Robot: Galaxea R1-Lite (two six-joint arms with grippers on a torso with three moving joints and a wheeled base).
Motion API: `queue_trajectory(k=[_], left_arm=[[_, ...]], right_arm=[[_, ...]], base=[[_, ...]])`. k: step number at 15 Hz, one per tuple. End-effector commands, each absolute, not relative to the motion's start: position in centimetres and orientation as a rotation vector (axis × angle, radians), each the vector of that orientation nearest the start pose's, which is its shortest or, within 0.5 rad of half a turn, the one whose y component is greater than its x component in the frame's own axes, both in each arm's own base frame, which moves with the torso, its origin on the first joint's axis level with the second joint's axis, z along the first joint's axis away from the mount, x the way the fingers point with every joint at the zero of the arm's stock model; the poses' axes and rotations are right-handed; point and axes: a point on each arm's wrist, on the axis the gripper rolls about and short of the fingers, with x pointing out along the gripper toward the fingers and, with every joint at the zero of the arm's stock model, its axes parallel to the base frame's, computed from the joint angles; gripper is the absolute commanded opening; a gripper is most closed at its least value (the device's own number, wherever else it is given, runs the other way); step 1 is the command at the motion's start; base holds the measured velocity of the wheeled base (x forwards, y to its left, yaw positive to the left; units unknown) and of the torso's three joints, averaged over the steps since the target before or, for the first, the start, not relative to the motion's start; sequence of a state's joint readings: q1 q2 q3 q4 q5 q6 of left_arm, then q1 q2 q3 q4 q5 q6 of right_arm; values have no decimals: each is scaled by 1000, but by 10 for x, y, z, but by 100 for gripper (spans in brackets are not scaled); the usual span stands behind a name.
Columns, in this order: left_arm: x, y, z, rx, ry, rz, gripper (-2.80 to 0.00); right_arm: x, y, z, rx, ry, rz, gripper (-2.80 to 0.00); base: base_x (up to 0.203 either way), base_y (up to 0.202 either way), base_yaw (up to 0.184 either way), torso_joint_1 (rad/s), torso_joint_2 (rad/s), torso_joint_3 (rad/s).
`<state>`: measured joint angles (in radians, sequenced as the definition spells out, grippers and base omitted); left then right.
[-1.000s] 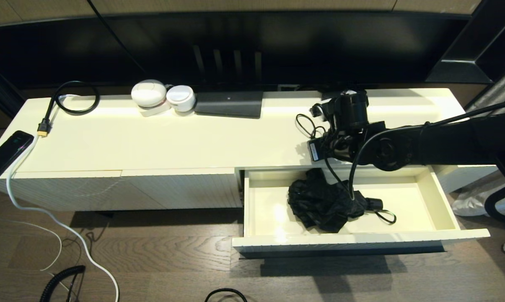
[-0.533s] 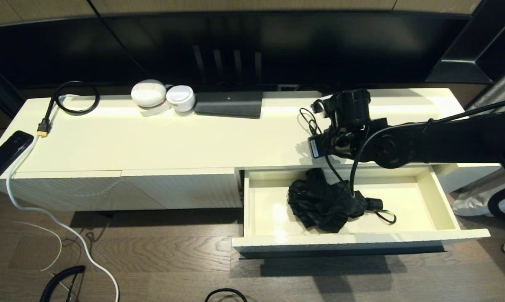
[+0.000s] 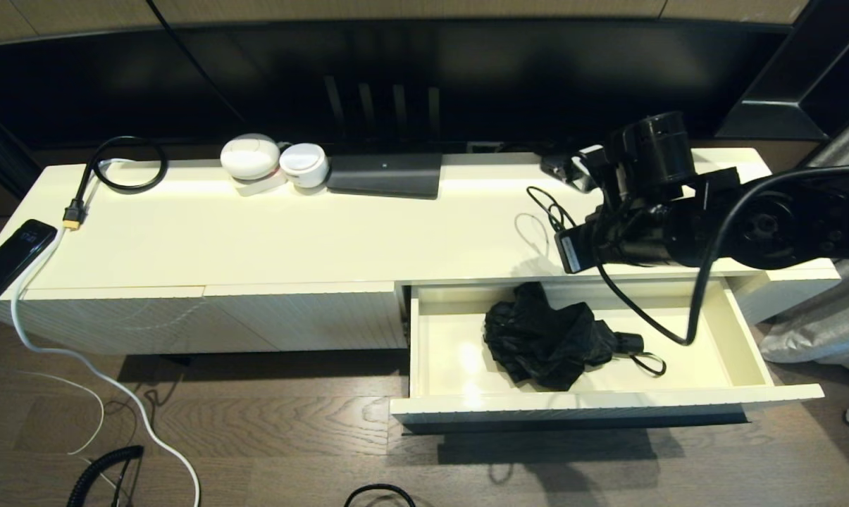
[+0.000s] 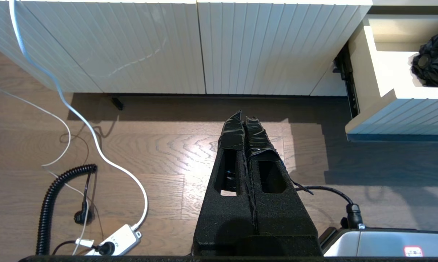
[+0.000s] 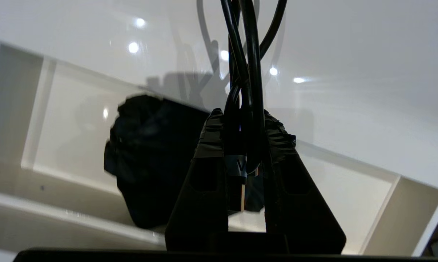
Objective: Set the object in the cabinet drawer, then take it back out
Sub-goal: Put the data cable in the drawer
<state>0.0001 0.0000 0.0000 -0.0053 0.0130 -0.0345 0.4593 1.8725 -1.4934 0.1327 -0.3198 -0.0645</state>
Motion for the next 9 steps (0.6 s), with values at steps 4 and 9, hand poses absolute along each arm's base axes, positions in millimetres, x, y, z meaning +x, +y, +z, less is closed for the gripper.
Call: queue_trajectory(k=[4, 9], left_arm=[[-23, 0, 76, -35, -6, 15, -280], [-23, 0, 76, -35, -6, 15, -280]], right_arm=[[267, 133, 213, -319, 623, 182, -280], [255, 129, 169, -339, 718, 199, -280]], base=[[0, 0, 0, 0, 0, 0], [0, 0, 0, 0, 0, 0]])
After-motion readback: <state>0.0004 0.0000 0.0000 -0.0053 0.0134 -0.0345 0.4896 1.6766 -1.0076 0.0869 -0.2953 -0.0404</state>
